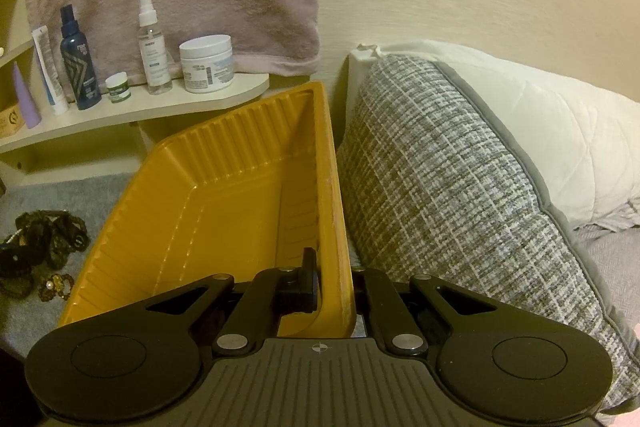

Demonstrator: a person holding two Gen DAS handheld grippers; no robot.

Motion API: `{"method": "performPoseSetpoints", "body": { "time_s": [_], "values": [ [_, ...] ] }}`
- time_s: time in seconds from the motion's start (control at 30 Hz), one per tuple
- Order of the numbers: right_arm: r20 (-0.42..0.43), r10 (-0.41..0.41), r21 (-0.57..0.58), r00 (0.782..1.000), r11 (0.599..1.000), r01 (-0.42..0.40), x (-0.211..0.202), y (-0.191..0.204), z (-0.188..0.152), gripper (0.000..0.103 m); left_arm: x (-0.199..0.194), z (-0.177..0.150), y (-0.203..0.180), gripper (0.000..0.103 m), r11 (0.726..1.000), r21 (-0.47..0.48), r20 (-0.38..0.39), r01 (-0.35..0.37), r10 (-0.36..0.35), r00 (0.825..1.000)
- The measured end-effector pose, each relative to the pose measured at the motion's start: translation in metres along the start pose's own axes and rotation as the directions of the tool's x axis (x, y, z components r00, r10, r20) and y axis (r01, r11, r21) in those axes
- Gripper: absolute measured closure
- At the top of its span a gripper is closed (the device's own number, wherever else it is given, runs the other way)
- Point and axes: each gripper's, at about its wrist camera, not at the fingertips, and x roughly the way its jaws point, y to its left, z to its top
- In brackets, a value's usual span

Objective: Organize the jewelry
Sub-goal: 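Grasp the silver watch from the pile with the left tool while the right tool holds the tray rim, then carry the watch into the orange tray and open the left tool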

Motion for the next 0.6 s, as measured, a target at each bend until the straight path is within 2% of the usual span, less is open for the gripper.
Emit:
{"method": "performPoseSetpoints", "body": {
  "time_s": [0.13,0.2,0.3,0.6],
  "values": [
    [-0.002,0.003,0.005,1.000,1.000,-0.003,0.001,-0.001,0.000,0.099,0.000,0.003,-0.008,0.073,1.000,-0.003,-0.001,0.031,-0.031,1.000],
    [-0.005,0.005,0.009,1.000,1.000,-0.005,0.000,-0.001,0.000,0.099,0.004,0.003,-0.008,0.073,0.998,-0.033,-0.031,0.044,-0.045,0.999],
    [0.000,0.004,0.007,1.000,1.000,-0.004,-0.001,-0.001,0.001,0.099,0.008,0.000,-0.007,0.073,0.998,-0.051,-0.064,0.035,-0.039,0.997],
    [0.001,0.003,0.011,1.000,1.000,-0.003,0.000,-0.001,0.001,0.099,-0.004,-0.019,-0.004,0.073,0.991,-0.119,-0.107,0.065,-0.078,0.991]
  ]
}}
